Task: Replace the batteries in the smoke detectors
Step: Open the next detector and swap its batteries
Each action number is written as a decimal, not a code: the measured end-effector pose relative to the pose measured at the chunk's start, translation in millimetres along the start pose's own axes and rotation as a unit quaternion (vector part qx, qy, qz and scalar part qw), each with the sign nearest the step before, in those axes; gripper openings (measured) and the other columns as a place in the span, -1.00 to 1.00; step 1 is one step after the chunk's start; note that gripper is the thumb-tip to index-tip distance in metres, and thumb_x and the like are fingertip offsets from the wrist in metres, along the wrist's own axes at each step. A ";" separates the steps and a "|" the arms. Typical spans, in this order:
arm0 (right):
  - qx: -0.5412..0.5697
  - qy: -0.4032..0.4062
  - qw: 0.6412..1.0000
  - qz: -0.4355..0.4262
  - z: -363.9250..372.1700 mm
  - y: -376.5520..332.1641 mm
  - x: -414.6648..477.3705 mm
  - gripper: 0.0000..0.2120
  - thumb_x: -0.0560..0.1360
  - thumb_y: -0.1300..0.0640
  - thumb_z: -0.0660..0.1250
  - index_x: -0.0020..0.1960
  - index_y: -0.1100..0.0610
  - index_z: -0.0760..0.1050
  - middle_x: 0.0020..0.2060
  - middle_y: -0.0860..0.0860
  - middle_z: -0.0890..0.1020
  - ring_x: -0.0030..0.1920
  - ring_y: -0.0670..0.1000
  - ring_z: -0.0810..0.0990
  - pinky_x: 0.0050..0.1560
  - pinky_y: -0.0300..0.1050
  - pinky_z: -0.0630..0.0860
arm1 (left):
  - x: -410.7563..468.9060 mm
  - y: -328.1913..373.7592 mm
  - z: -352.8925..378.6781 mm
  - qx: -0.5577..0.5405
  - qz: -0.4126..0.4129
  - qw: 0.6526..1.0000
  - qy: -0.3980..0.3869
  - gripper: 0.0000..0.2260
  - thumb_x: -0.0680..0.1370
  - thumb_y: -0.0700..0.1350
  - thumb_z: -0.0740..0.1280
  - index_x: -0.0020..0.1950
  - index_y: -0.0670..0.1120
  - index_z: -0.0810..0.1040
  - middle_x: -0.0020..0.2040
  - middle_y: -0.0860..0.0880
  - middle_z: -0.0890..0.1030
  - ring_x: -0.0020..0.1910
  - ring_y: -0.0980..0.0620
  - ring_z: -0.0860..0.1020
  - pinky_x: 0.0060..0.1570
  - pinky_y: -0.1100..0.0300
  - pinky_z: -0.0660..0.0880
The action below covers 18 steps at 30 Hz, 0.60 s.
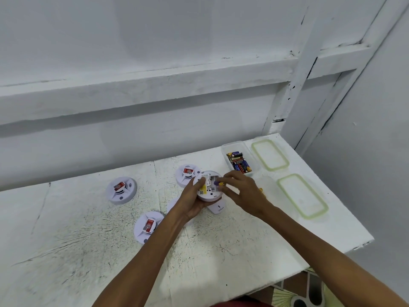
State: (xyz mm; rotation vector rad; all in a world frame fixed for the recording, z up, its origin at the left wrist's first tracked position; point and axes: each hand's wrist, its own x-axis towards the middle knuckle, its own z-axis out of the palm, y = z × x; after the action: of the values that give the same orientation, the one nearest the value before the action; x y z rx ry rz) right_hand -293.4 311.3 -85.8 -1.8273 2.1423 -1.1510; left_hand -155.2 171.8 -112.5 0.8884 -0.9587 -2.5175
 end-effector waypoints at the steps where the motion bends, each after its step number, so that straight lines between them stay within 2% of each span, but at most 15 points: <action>1: 0.041 0.037 0.998 0.039 -1.4 -1.1 -1.8 -0.77 0.58 0.12 0.37 0.20 0.14 0.63 -0.01 0.02 0.61 -0.01 -0.10 0.59 -0.01 -0.24 0.60 | 1.3 -0.2 -0.7 0.002 0.001 1.000 0.001 -0.71 0.67 -0.17 0.26 0.40 -0.13 0.49 0.25 -0.24 0.65 0.16 -0.22 0.65 0.04 -0.19 0.65; 3: 0.092 0.112 0.981 0.128 -7.3 -0.9 -6.0 -0.83 0.55 0.21 0.39 0.13 0.14 0.65 -0.08 0.00 0.65 -0.09 -0.09 0.63 -0.14 -0.19 0.64 | 1.4 0.4 -0.5 0.001 0.000 1.000 0.004 -0.74 0.67 -0.18 0.26 0.36 -0.10 0.51 0.24 -0.23 0.66 0.17 -0.24 0.64 0.00 -0.20 0.66; 5: 0.110 0.149 0.959 0.217 -18.5 8.2 -11.5 -0.86 0.52 0.23 0.40 0.06 0.10 0.65 -0.16 -0.05 0.69 -0.14 -0.08 0.65 -0.17 -0.16 0.65 | 1.8 -0.2 -1.4 -0.001 -0.004 1.000 0.003 -0.78 0.68 -0.18 0.26 0.31 -0.09 0.53 0.18 -0.20 0.69 0.16 -0.23 0.64 0.01 -0.22 0.65; 7: 0.083 0.134 0.948 0.276 -32.9 24.6 -19.3 -0.89 0.51 0.23 0.40 0.02 0.10 0.66 -0.18 -0.03 0.70 -0.19 -0.10 0.65 -0.15 -0.29 0.60 | 2.1 -2.0 -2.8 0.003 -0.006 1.000 0.000 -0.79 0.68 -0.18 0.26 0.30 -0.08 0.54 0.15 -0.18 0.70 0.13 -0.21 0.66 0.04 -0.23 0.63; 9: 0.009 0.087 0.943 0.320 -47.2 41.7 -30.3 -0.89 0.51 0.24 0.39 0.00 0.12 0.66 -0.18 0.00 0.70 -0.24 -0.10 0.63 -0.23 -0.47 0.50 | 3.4 -4.0 -2.3 0.008 -0.010 1.000 -0.002 -0.79 0.68 -0.18 0.27 0.30 -0.09 0.54 0.13 -0.17 0.71 0.09 -0.18 0.69 0.02 -0.22 0.64; 12: -0.056 0.031 0.929 0.364 -55.4 59.5 -46.8 -0.89 0.50 0.23 0.39 -0.01 0.17 0.67 -0.23 0.03 0.68 -0.31 -0.14 0.58 -0.31 -0.49 0.44 | 4.1 -5.3 3.5 0.014 -0.017 1.000 -0.007 -0.80 0.68 -0.18 0.26 0.29 -0.11 0.54 0.10 -0.16 0.73 0.02 -0.15 0.71 -0.08 -0.16 0.68; 15: -0.069 -0.005 0.919 0.389 -48.3 67.0 -57.8 -0.87 0.51 0.22 0.38 0.03 0.21 0.63 -0.25 0.07 0.67 -0.30 -0.03 0.61 -0.30 -0.36 0.50 | 4.6 -7.6 9.5 0.031 -0.017 0.999 -0.021 -0.80 0.69 -0.17 0.25 0.29 -0.12 0.54 0.10 -0.16 0.72 0.02 -0.14 0.72 -0.13 -0.11 0.69; 17: -0.057 -0.011 0.913 0.403 -42.4 69.9 -61.5 -0.87 0.51 0.24 0.38 0.05 0.22 0.57 -0.23 0.12 0.66 -0.26 0.08 0.65 -0.17 -0.03 0.63 | 5.1 -9.0 13.4 0.037 -0.018 0.999 -0.030 -0.78 0.69 -0.17 0.25 0.32 -0.12 0.52 0.16 -0.18 0.70 0.08 -0.17 0.70 -0.11 -0.13 0.68; 18: -0.054 -0.013 0.909 0.413 -40.3 71.1 -62.6 -0.88 0.51 0.24 0.37 0.05 0.22 0.54 -0.21 0.15 0.66 -0.23 0.13 0.66 -0.14 0.07 0.64 | 5.2 -9.7 15.5 0.038 -0.020 0.998 -0.035 -0.78 0.69 -0.17 0.25 0.33 -0.12 0.52 0.20 -0.20 0.68 0.12 -0.19 0.68 -0.09 -0.15 0.68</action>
State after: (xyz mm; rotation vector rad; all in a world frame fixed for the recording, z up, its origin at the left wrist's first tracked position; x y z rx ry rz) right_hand -354.6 385.1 -123.3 -0.7433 2.5650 -0.7841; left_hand -169.8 184.0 -112.4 0.8548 -1.0742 -2.5761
